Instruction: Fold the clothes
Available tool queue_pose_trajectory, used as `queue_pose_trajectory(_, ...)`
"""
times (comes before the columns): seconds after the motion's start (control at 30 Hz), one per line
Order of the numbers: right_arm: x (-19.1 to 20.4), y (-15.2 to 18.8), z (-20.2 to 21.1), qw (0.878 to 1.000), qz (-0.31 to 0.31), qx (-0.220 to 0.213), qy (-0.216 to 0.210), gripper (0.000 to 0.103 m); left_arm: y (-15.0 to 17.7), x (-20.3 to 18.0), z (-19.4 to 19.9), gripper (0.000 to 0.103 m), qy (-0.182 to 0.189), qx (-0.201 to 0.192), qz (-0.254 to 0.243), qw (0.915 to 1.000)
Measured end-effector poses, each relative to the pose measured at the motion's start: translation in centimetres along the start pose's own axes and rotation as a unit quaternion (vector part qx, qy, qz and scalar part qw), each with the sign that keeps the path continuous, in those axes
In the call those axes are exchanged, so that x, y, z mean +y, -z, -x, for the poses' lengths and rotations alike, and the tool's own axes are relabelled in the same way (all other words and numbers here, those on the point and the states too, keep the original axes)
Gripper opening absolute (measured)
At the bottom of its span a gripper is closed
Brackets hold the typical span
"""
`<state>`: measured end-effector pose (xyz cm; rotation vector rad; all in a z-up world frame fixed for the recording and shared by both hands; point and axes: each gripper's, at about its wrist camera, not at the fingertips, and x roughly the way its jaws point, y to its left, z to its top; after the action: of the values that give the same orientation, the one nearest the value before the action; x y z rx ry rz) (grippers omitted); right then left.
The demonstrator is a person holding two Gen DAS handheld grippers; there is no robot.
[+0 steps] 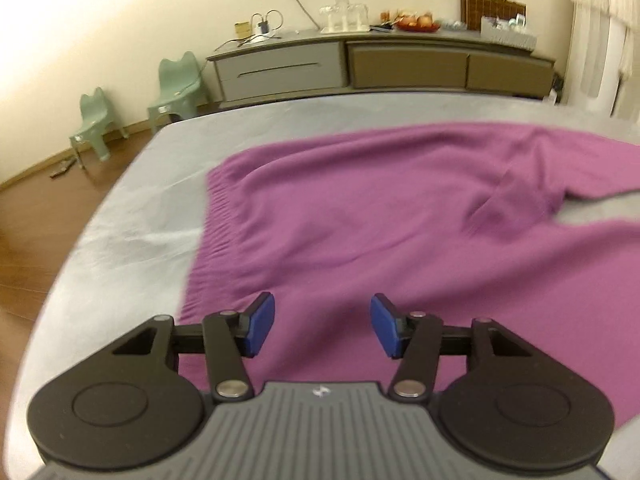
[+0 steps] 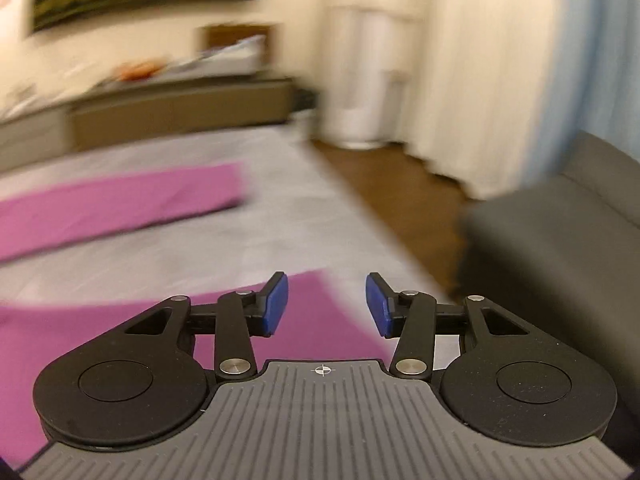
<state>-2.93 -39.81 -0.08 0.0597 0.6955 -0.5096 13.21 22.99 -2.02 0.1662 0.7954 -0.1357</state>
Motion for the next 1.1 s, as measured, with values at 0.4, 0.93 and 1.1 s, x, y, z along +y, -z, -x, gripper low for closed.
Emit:
queue_pose_trajectory(0.4,12.2,0.2,-4.2,0.983,0.124,0.096,-0.094,0.048,-6.0,-11.5,-10.7,0.062,-0.005,0.035,-0.066,0.9972)
queue_pose_trajectory(0.93,12.1,-1.1,-2.2,0.984,0.115,0.05,-0.124,0.061,0.8,5.0,-1.7,0.055,-0.1,0.059,0.06,0.9914)
queue_pose_trajectory(1.1,10.2,0.4,-5.0,0.983,0.116,0.091,-0.108,0.075,4.2,9.8,-2.9,0.075,-0.121,0.082,0.102,0.984)
